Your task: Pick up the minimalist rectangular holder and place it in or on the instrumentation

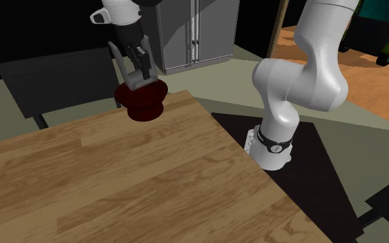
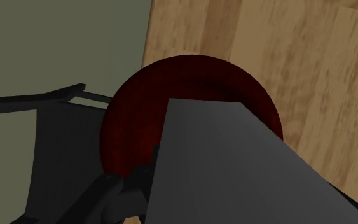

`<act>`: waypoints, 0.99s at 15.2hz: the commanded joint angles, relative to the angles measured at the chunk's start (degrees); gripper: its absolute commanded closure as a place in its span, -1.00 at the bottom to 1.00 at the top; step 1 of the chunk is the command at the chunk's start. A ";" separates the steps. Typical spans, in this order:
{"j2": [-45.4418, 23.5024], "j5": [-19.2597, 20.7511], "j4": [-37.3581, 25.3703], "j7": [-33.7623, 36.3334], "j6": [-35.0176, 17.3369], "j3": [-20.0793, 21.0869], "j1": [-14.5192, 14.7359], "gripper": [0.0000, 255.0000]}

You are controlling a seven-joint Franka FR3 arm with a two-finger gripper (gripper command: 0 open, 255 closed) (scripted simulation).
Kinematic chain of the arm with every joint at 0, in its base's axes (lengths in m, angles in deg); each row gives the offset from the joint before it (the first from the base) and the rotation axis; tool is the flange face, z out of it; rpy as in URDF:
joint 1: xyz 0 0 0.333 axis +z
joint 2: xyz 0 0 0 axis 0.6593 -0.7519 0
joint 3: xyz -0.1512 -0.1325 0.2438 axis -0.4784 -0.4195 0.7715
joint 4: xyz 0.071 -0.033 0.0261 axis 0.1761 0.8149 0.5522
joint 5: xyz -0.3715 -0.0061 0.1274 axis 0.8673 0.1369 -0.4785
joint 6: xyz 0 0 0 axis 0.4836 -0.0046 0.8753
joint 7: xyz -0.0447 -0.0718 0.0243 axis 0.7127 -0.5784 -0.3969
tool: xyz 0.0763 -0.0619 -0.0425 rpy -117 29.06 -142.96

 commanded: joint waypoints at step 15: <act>-1.46 -0.25 2.55 -0.63 -3.97 -1.81 0.27 -1.00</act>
